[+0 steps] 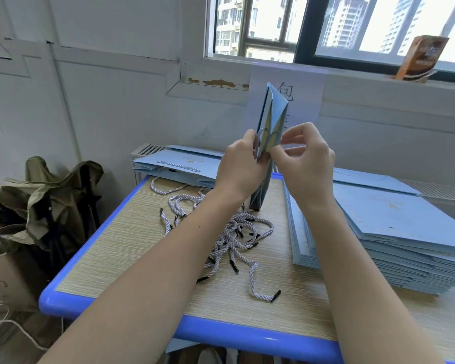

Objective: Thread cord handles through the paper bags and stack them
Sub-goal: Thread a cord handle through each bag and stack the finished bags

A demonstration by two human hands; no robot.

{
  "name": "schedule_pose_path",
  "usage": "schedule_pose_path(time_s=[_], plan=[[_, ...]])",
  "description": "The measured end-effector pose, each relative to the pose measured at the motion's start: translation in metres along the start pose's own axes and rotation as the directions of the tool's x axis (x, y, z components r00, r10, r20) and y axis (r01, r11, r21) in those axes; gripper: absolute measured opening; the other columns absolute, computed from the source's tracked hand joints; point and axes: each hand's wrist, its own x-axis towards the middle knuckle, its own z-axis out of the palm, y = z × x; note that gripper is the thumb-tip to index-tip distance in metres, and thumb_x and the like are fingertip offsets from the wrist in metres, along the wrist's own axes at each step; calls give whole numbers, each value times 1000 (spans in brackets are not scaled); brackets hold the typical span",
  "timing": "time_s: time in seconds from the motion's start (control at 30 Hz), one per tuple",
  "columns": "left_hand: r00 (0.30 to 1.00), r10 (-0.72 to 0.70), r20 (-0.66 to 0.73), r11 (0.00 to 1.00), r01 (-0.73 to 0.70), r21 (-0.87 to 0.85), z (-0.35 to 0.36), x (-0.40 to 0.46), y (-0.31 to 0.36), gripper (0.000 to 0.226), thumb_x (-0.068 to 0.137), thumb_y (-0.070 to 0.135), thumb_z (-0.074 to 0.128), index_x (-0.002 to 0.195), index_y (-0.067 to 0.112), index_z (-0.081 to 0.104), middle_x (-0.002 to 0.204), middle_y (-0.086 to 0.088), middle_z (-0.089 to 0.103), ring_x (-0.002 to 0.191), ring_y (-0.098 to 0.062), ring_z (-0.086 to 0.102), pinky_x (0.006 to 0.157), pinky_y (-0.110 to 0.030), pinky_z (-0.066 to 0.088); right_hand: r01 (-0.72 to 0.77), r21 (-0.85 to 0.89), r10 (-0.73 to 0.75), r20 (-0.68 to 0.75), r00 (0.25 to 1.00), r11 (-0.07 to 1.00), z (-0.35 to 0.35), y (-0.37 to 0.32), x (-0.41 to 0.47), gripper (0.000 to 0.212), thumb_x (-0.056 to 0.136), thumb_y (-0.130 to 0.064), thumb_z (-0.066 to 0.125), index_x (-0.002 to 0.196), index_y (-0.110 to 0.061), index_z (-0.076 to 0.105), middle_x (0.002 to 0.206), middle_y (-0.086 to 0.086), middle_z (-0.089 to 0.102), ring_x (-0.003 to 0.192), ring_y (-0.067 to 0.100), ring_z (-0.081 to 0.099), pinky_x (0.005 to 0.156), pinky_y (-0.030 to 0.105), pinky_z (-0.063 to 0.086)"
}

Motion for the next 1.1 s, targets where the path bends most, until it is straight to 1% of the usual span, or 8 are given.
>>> schedule_pose_path(time_s=[0.23,0.37,0.57,0.67,0.73,0.8,0.97,1.1], plan=[[897,-149,415,928,272,-255,-18,8,5,28,89,12,64,116,14,53,103,-4,63,91,-23,65,91,-51,55,-168,138,156,97,983,976,-5,8,6,10,81,-13,68,90,-17,66,84,-8,70,81,10,71,80,42,60],[844,-173,507,863,379,-335,-25,11,4,37,88,11,63,124,15,52,116,-8,65,105,-22,65,96,-47,54,-226,243,195,146,970,943,-6,12,9,9,79,-19,69,88,-18,66,86,1,74,84,20,74,80,47,61],[912,-117,392,935,235,-267,-18,8,1,31,90,21,70,119,17,59,109,-3,69,102,-16,67,89,-32,54,-275,304,203,248,947,912,-3,11,8,18,94,-6,56,90,-14,71,87,7,73,85,20,73,82,45,62],[951,-82,297,964,151,-219,-15,8,-1,8,97,11,53,104,11,57,84,2,62,75,-10,58,70,-25,46,-308,364,199,308,931,879,-1,10,6,23,97,2,50,92,-6,71,90,12,70,85,19,70,84,42,62],[962,-122,244,958,178,-225,-15,8,2,10,97,5,45,96,10,54,72,3,50,61,-9,46,59,-23,38,-295,331,194,307,932,896,2,12,6,23,97,3,50,94,-6,71,94,11,71,87,18,69,85,42,61],[960,-185,209,938,236,-254,-15,9,3,12,96,4,44,98,4,56,77,-5,54,66,-16,49,63,-30,44,-224,203,159,294,942,953,5,15,5,21,94,-1,55,98,-12,73,96,2,74,89,14,70,91,39,59],[877,-453,159,726,466,-505,-17,19,-5,23,83,15,49,100,0,55,94,-23,64,84,-39,67,76,-63,57,-68,-101,97,318,943,992,8,17,-1,21,90,-15,66,111,-20,71,112,-5,70,107,13,62,98,33,49],[798,-584,146,505,499,-704,-26,23,-5,14,98,2,44,111,-1,49,86,-17,58,71,-31,61,74,-50,57,-93,-185,148,315,937,978,14,17,-3,29,93,-30,67,121,-20,66,124,5,60,118,22,54,100,36,43]])
